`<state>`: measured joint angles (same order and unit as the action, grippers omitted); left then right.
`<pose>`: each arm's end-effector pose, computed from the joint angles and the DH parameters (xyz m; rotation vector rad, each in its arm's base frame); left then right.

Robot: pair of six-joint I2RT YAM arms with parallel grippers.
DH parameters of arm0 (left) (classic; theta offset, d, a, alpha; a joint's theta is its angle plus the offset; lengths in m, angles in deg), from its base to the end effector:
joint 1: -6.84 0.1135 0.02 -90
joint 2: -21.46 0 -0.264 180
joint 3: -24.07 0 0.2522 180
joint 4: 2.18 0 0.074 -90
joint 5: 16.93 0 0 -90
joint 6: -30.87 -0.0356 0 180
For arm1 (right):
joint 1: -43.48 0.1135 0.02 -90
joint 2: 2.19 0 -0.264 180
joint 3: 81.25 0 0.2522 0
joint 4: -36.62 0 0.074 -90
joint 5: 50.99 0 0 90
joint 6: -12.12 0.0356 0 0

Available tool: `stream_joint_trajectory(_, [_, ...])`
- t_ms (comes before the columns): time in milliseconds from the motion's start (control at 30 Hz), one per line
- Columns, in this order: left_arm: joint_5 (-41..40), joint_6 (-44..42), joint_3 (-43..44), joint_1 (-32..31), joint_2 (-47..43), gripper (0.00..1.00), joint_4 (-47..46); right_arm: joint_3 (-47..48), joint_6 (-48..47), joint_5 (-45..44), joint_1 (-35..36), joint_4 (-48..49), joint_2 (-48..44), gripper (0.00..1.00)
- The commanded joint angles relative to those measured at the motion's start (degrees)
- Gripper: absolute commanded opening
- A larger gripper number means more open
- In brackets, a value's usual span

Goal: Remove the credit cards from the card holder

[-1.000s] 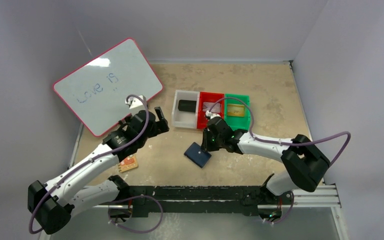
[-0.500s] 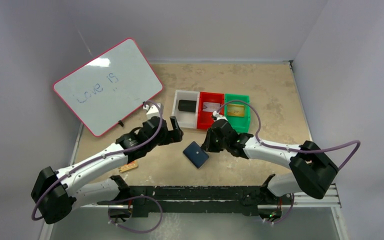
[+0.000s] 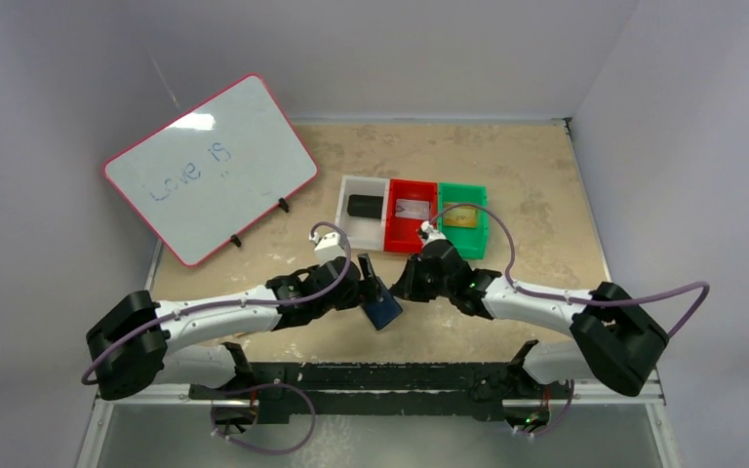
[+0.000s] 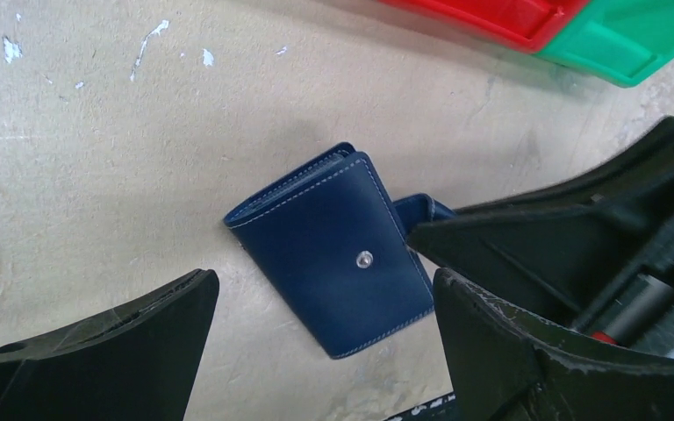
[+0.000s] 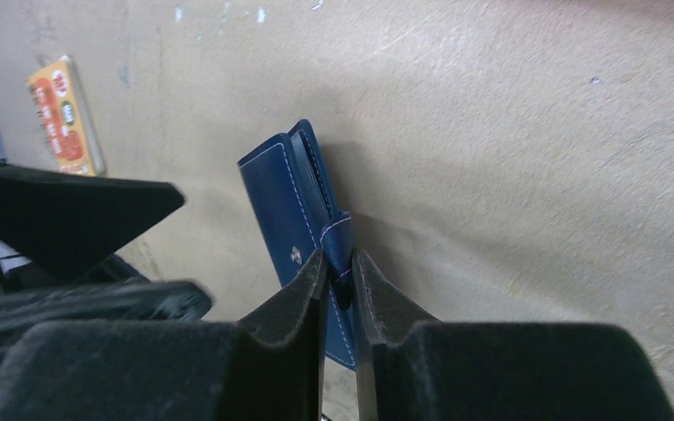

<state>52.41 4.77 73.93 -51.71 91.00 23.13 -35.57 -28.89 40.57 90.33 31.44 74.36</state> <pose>0.1365 -0.1991 0.2000 -0.2908 2.3703 -0.6558 0.1796 0.1930 0.1764 0.0279 2.3713 0.9175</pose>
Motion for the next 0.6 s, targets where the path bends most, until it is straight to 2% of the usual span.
stream_joint_trajectory(0, [-4.1, 4.4, 2.0, -1.1, 2.3, 0.93, -3.5, -2.8, 3.4, 4.4, -0.1, 7.8, -4.7, 0.16])
stream_joint_trajectory(167, [-5.9, 4.4, 2.0, -1.2, 2.9, 0.92, -3.7, -6.5, 5.3, 6.5, -0.1, 13.1, -8.6, 0.14])
stream_joint_trajectory(367, [-3.6, 2.4, 2.3, -1.2, 3.6, 0.90, -7.1, -6.5, 5.1, 8.6, -0.1, 14.2, -8.3, 0.11])
stream_joint_trajectory(567, [-3.4, 2.8, 2.4, -1.2, 5.0, 0.80, -5.0, -6.2, 5.5, 7.9, -0.1, 13.5, -8.1, 0.10])
